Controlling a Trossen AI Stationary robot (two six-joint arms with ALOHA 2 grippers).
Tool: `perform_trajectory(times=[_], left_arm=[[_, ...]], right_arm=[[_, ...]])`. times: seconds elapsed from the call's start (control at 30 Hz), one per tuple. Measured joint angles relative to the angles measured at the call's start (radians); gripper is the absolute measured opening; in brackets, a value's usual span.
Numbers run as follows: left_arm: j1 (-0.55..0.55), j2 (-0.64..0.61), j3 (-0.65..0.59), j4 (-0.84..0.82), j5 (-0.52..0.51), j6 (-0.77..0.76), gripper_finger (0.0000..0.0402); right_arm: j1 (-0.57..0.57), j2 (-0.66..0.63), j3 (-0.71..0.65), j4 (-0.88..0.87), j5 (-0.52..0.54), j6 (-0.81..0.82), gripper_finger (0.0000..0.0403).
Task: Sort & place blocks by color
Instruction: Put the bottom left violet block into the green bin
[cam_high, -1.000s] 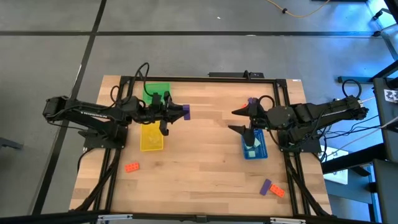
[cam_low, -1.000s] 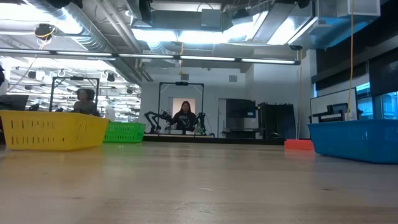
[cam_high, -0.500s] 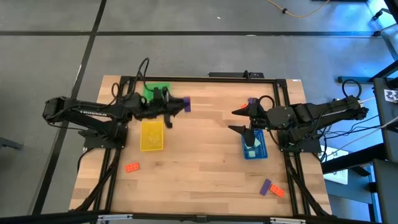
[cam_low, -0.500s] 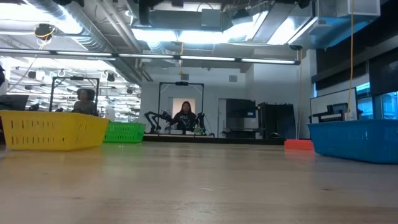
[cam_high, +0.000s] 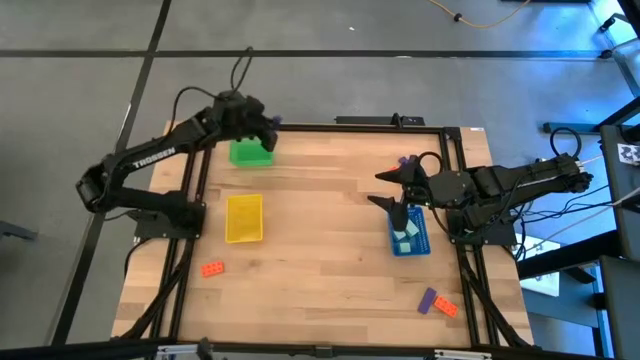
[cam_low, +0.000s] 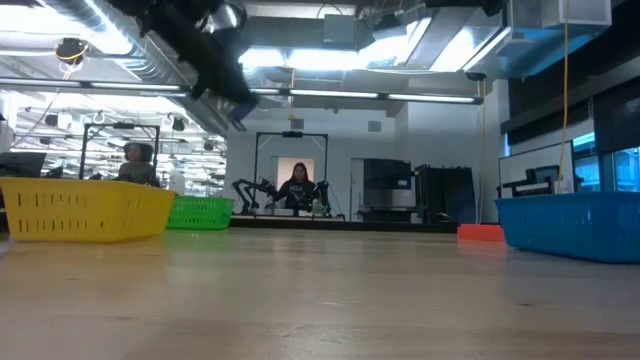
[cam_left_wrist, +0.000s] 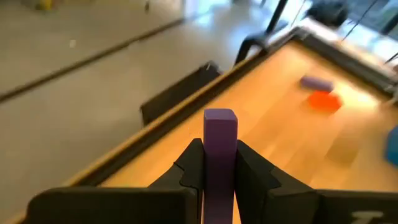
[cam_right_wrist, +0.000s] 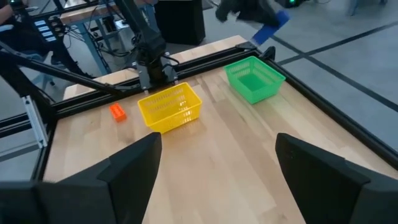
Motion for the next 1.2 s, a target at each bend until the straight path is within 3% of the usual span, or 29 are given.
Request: perform_trajectory(times=[0.47,0.67,0.97,1.2], left_arm=[[0.047,-0.013,-0.214,0.003,-0.106,-0.090,0.0046],[0.079,-0.009,-0.217,0.035,-0.208,-0.116,0.0046],[0.194,0.167,-0.114,-0.100,-0.181,-0.126,0.0046],[0.217,0.214,-0.150,-0.114,-0.244,-0.356,0.0046]], right_arm=[[0.000,0.000,0.000,0.001,0.027,0.027,0.0318],[0.000,0.000,0.000,0.001,0.030,0.027,0.0318],[0.000,0.000,0.000,0.000,0.031,0.057,0.0318],[0.000,0.000,0.000,0.000,0.031,0.077,0.0318]])
